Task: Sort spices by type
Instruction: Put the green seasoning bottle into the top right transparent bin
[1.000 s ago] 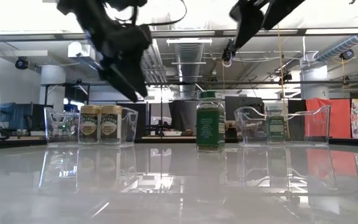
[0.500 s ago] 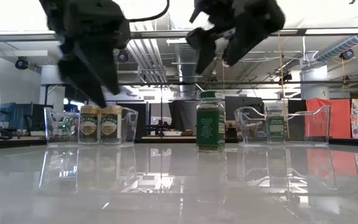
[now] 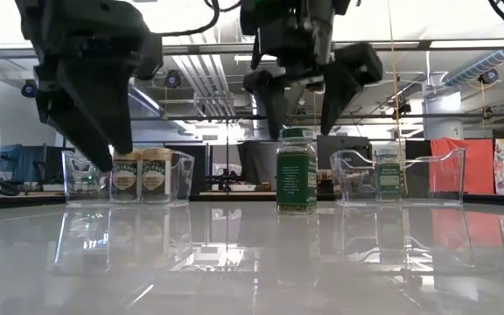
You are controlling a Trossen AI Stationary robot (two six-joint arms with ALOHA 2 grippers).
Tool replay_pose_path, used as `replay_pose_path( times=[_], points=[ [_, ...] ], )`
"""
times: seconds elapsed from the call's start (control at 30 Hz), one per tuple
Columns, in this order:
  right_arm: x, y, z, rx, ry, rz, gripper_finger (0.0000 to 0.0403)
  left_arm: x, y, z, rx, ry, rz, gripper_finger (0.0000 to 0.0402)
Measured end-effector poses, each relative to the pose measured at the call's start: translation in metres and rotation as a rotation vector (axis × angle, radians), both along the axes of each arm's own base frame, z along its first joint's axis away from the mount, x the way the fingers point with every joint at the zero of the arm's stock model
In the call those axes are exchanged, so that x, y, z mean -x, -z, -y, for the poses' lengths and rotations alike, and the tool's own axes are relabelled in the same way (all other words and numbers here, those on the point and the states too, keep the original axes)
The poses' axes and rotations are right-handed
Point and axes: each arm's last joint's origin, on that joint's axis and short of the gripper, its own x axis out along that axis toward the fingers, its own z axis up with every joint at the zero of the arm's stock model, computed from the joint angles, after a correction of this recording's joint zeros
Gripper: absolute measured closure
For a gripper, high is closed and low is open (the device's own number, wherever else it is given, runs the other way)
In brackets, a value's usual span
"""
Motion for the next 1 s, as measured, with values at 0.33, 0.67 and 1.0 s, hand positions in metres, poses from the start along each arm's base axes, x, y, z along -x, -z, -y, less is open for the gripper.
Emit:
replay_pose_path(
  times=[0.33,0.67,1.0],
  points=[
    [0.0,0.012,0.007,0.017,-0.05,-0.013,0.0044,-0.008,0.009,0.005,-0.007,0.046,0.024,0.0096],
    [0.001,0.027,0.008,0.01,-0.046,-0.005,0.0103,-0.008,0.009,0.005,-0.022,0.077,0.023,0.0096],
    [0.004,0.037,0.008,-0.008,0.002,-0.023,0.0183,-0.009,0.008,0.005,-0.041,0.073,0.044,0.0096]
  ],
)
